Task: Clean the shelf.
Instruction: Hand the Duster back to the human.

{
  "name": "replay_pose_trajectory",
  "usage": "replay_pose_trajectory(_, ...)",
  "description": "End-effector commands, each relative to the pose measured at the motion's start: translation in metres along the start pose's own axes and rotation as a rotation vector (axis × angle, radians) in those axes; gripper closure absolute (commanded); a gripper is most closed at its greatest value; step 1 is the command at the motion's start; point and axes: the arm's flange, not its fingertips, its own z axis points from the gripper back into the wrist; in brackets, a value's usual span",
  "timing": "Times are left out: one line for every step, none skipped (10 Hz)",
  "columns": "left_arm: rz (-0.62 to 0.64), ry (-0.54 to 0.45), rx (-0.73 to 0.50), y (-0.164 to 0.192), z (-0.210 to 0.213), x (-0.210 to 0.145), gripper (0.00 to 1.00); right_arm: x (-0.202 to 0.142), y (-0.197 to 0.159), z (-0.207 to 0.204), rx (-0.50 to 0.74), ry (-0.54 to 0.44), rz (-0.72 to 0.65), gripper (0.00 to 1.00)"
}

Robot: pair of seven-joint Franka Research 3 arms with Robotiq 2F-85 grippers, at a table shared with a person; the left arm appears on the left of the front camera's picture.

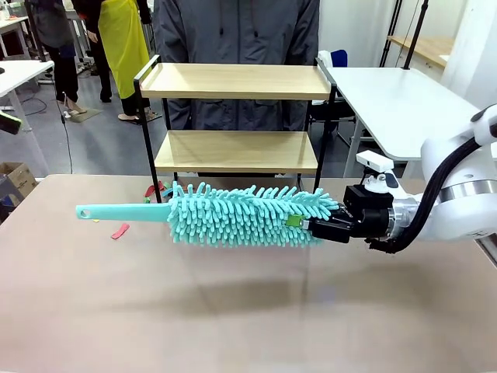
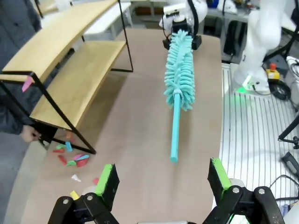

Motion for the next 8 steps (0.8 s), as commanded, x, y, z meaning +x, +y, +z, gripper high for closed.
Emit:
replay_pose_trajectory(-0.053,-0.014,-0.084,0.003,-0.016,-0.001,0.00,0.002,0.000,-0.001,-0.001,0.000,0.008,1.00)
replay_pose_trajectory(0.000,0.000,0.000,0.000,0.000,0.000,0.00,0.000,0.000,0.000,0.000,0.000,0.000,0.83)
replay_pose_trajectory(0.000,0.000,0.000,0.000,0.000,0.000,0.00,0.021,0.003,0.004,-0.041,-0.018,0.053,0.84)
replay_pose_trajectory(0.000,0.000,0.000,0.000,0.000,0.000,0.00,0.045,0.009,0.009,-0.062,-0.059,0.077,0.84)
replay_pose_trajectory(0.000,0.000,0.000,0.000,0.000,0.000,0.00,0.075,0.013,0.015,-0.088,-0.075,0.100,0.84)
replay_pose_trajectory(0.000,0.000,0.000,0.000,0.000,0.000,0.00,0.093,0.016,0.017,-0.074,-0.089,0.091,0.84)
replay_pose_trajectory(0.000,0.000,0.000,0.000,0.000,0.000,0.00,0.125,0.024,0.017,-0.078,-0.099,0.100,0.84)
replay_pose_trajectory(0.000,0.000,0.000,0.000,0.000,0.000,0.00,0.156,0.036,0.017,-0.105,-0.088,0.136,0.84)
